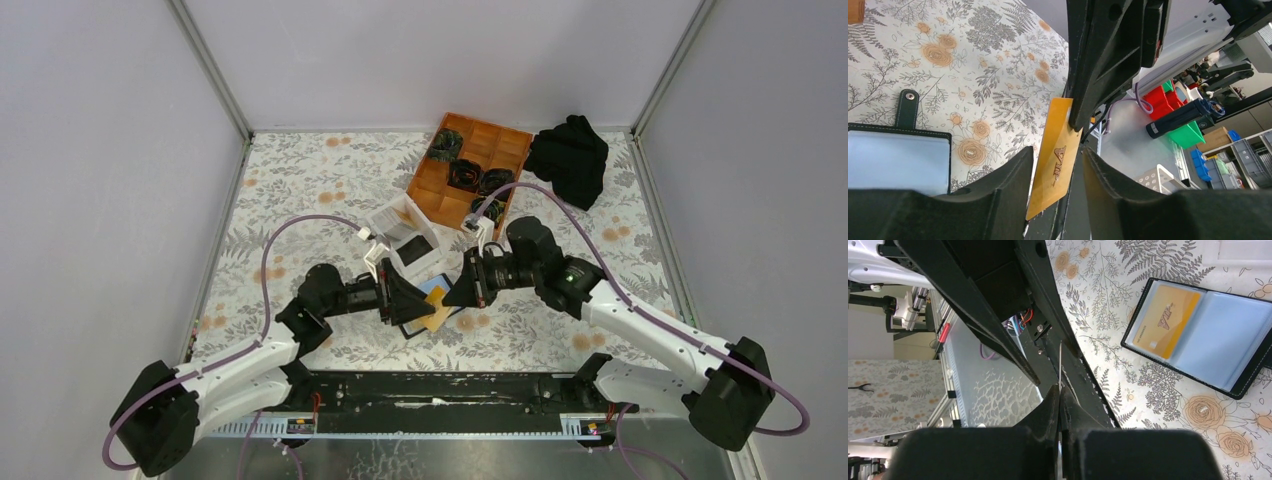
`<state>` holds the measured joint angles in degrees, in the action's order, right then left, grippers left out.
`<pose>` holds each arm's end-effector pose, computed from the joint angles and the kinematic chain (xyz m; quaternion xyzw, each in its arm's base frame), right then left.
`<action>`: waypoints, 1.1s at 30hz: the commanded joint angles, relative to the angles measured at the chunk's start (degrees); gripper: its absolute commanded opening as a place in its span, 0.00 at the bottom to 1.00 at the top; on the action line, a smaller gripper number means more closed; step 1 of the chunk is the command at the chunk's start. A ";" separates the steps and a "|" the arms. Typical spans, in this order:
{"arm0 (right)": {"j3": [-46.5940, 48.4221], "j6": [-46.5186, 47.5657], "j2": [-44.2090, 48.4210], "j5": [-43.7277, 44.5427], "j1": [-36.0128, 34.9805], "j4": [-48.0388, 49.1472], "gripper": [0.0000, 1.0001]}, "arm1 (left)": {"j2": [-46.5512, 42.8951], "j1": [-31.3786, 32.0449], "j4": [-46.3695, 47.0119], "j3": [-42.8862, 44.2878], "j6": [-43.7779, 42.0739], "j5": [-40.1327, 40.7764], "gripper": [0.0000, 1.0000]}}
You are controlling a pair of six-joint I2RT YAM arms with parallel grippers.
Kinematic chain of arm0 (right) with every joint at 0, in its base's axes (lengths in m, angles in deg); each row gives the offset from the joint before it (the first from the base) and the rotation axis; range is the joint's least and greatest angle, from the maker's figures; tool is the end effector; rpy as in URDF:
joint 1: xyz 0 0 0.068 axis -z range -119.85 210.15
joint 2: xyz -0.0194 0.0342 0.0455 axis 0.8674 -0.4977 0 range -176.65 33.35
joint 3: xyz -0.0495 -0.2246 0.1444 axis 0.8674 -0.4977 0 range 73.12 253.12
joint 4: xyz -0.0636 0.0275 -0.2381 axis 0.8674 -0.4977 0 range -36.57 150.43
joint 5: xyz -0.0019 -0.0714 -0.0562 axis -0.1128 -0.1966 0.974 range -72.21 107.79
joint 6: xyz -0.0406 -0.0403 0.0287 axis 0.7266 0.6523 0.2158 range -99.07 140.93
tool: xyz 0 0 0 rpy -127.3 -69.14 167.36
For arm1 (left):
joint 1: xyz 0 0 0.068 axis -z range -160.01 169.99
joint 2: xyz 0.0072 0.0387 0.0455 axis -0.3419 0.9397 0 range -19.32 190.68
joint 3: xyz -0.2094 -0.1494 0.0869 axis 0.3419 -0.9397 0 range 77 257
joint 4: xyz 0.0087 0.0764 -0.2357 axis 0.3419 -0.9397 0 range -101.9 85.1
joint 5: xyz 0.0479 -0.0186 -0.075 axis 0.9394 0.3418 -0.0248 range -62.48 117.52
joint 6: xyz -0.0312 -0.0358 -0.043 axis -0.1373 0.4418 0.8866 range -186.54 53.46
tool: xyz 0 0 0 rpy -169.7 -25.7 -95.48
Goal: Put the credit cards into the card holder
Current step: Pick up the credit card from the storage box.
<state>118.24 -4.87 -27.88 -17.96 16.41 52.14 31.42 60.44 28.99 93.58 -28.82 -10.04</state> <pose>0.1503 0.1839 0.2903 -0.2890 0.7643 0.5060 0.2763 0.1262 -0.1473 0.2366 0.2430 0.6655 -0.5981 0.3746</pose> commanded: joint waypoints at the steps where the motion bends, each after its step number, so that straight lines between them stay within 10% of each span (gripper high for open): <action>1: 0.36 -0.71 -0.42 -3.49 0.82 3.31 0.00 | 1.19 0.07 3.88 0.19 0.08 -2.31 0.44; 15: -0.84 -0.84 -0.62 -6.20 4.50 4.39 0.00 | 2.06 0.10 3.90 0.24 -0.27 -1.55 0.00; 20: -1.12 -1.05 -0.81 -6.35 4.94 4.61 0.00 | 2.91 0.07 4.29 0.03 -0.12 -1.14 0.00; 26: -1.05 -0.60 1.26 -1.22 5.17 3.62 0.51 | 2.90 0.12 2.43 -1.04 0.35 3.64 0.00; 33: -1.52 0.34 4.45 12.33 5.25 2.56 0.61 | -1.96 0.05 -2.45 -5.73 6.79 22.79 0.00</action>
<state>116.56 -5.24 -25.43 -14.42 21.28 53.45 32.20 60.48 28.88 90.80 -26.62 -0.60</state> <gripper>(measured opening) 0.609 0.011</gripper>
